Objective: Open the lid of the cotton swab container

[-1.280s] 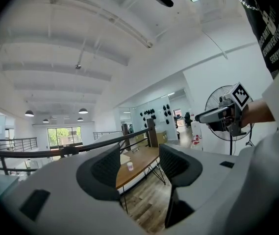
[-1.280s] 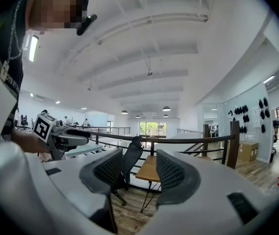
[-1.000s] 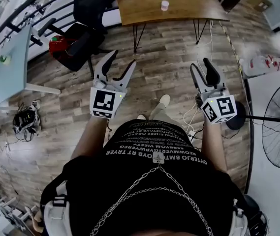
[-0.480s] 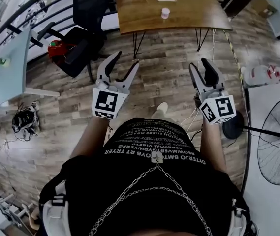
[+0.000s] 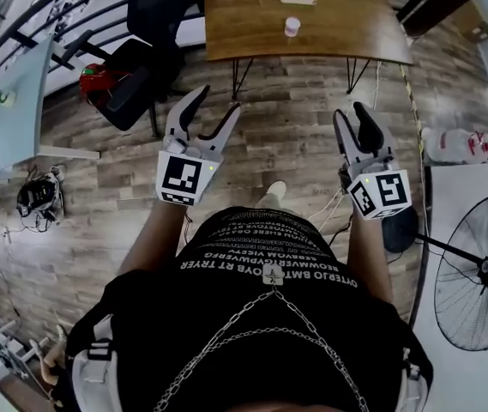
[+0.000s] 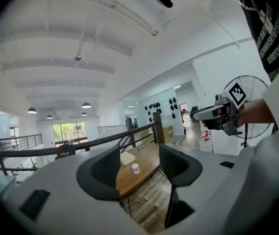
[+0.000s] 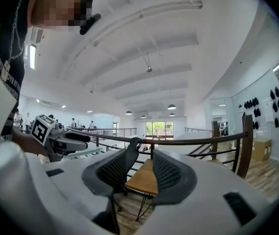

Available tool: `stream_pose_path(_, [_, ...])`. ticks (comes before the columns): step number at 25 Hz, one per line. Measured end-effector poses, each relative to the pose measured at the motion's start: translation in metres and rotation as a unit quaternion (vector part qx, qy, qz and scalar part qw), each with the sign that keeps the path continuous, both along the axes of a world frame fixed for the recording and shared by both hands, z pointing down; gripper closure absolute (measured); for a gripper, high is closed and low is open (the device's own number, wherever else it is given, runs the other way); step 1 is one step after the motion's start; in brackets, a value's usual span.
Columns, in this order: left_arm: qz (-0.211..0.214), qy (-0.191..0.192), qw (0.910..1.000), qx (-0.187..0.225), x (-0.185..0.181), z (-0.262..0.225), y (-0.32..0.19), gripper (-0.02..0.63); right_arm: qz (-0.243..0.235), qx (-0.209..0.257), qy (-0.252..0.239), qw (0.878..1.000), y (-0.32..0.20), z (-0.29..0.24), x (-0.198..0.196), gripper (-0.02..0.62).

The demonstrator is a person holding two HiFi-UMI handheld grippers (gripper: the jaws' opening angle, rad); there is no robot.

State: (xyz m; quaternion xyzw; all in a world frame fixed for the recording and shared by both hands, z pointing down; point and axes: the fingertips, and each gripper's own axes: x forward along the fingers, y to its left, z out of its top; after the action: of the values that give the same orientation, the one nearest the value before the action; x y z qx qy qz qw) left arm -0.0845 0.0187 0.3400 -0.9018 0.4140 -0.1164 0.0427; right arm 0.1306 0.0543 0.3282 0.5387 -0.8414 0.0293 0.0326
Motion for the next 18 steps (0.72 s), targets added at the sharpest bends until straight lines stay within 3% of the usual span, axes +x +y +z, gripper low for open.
stream_pose_path(11, [-0.012,-0.002,0.9998,-0.015,0.042,-0.002,-0.03,0.354,-0.021,-0.008,-0.009,1.0,-0.034,0.004,0.041,0.44])
stream_pose_path(18, [-0.034,0.003,0.9994,0.008,0.072,-0.011,-0.049,0.354,-0.04,-0.001,-0.006,0.999,-0.059,0.007,0.074,0.44])
